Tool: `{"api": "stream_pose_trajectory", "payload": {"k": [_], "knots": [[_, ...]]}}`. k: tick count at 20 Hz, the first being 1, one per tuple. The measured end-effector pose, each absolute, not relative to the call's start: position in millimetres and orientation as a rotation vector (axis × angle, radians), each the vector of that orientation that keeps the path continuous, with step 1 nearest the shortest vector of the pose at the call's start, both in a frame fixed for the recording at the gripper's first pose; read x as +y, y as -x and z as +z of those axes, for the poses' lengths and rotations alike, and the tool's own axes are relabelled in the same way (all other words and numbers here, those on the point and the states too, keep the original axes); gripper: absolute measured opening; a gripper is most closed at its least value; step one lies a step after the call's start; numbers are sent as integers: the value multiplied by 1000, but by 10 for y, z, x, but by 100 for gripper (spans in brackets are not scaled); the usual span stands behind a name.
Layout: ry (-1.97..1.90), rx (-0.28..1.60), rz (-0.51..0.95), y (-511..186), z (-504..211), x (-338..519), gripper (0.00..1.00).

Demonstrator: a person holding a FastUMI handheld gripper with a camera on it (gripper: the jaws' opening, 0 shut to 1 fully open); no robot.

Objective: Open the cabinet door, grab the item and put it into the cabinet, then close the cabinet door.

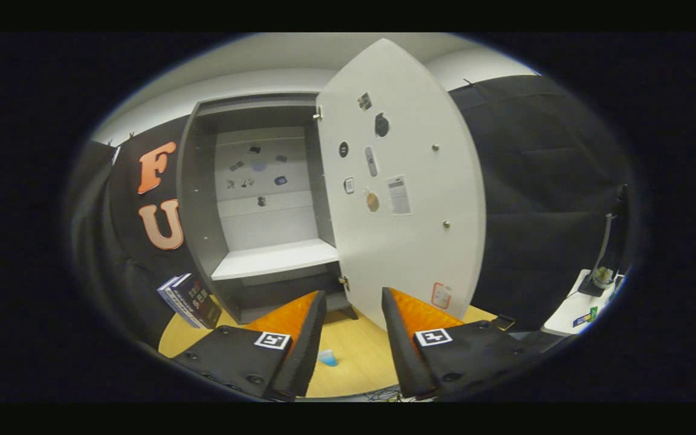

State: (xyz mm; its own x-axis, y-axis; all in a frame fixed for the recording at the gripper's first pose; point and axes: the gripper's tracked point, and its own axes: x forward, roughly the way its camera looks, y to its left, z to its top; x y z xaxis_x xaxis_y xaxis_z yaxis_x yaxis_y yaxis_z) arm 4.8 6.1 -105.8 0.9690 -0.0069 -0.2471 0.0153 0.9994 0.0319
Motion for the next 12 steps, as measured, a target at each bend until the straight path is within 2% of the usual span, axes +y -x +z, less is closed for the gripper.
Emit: {"api": "stream_pose_trajectory", "payload": {"k": [2, 3, 7, 8, 9, 12], "knots": [[-30, 273, 25, -109, -1275, 224, 73], [-23, 287, 38, -151, -1390, 293, 82], [-22, 353, 86, -246, -1886, 471, 87], [-26, 370, 96, -263, -2017, 515, 91], [-31, 388, 107, -281, -2139, 549, 99], [-43, 431, 129, -339, -2523, 616, 98]]}}
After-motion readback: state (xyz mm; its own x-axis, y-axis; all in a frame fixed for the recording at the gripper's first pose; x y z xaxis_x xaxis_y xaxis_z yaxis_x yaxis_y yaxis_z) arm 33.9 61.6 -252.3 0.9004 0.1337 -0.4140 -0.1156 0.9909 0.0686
